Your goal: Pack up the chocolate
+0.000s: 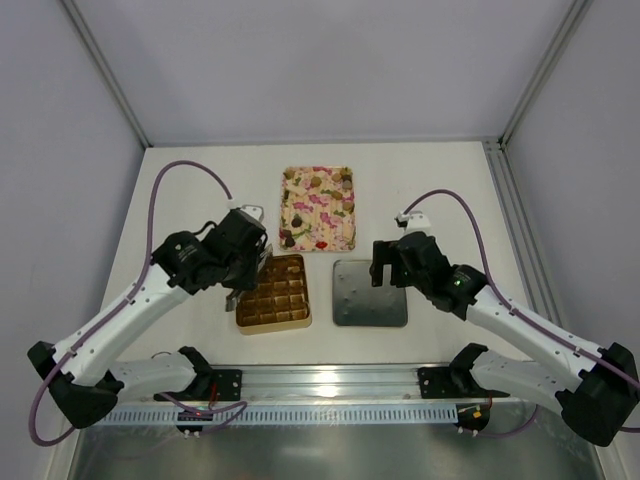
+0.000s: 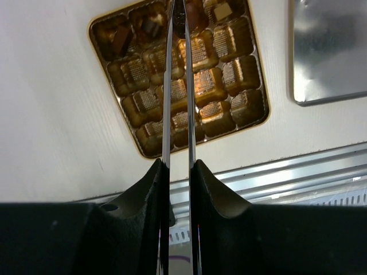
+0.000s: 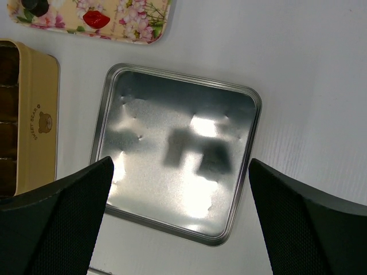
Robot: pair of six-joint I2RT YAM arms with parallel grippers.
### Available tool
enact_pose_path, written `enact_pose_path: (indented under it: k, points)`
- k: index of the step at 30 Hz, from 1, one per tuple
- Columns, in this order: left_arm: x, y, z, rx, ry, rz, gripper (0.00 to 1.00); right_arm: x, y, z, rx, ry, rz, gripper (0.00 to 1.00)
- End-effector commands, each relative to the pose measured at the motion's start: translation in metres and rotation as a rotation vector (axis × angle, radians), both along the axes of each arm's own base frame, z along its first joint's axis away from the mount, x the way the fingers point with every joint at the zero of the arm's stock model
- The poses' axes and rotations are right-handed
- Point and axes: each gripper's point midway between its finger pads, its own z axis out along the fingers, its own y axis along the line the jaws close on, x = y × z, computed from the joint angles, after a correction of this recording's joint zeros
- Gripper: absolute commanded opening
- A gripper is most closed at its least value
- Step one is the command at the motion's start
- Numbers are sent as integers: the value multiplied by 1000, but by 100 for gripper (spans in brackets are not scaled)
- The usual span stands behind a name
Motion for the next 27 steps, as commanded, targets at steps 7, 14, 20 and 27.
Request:
enact_pose_path:
  k: [7,14,20,27]
  points:
    - [-32,40,-7,8,7,94,22,11,11,10,49,-42,3,100]
    - [-43,51,-21,26,33,112,22,10,12,9,52,-39,7,100]
    - [-43,56,-23,47,23,123,23,11,11,7,47,-37,3,100]
    - [-43,60,-28,74,25,129,25,11,13,7,53,-35,7,100]
